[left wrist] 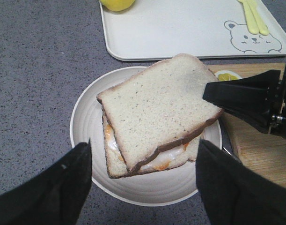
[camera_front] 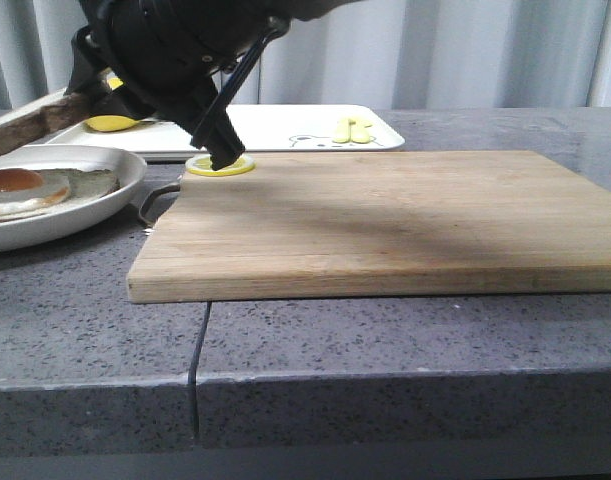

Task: Place bread and move sandwich to tray
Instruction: 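Lower the bread onto the egg toast and open the right gripper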

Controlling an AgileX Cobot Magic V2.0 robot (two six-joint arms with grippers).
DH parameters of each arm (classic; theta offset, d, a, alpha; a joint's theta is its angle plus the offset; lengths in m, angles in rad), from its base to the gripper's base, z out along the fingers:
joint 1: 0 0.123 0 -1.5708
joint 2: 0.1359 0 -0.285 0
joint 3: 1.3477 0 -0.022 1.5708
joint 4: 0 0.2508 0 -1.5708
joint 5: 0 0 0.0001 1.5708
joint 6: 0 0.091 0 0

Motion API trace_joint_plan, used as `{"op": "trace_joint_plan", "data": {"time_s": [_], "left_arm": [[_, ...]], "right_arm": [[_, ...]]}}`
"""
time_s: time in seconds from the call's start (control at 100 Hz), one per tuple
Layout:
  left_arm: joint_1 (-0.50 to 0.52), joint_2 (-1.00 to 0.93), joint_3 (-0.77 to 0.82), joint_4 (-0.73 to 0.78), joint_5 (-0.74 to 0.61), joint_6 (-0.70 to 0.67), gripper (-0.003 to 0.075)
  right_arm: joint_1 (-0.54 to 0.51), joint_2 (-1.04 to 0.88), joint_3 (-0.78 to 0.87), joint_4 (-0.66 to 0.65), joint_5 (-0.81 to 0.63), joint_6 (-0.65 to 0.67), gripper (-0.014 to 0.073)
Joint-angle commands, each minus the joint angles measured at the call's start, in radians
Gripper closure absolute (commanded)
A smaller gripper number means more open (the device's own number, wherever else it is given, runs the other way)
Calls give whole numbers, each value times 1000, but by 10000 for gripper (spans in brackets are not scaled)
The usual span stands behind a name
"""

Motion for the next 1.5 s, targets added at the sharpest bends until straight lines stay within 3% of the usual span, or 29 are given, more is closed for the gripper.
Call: {"op": "trace_joint_plan", "data": {"time_s": [0.0, 0.61, 0.7, 0.94, 1.06, 1.49], "left_arm": [[1, 0, -35, -21, -58, -4, 283], [1, 0, -35, -21, -58, -4, 283], [1, 0, -35, -21, -58, -4, 283], [1, 0, -35, -21, -58, -4, 283], [1, 0, -35, -21, -58, -4, 283], [1, 0, -35, -21, -58, -4, 283]], "right_arm": [[0, -53, -36, 53, 11, -2, 655], [0, -53, 21, 53, 20, -4, 647], [0, -53, 25, 52, 33, -10, 595], [0, -53, 29, 52, 54, -37, 321], [0, -53, 29, 52, 54, -37, 231], [0, -62, 29, 43, 51, -53, 190]]}}
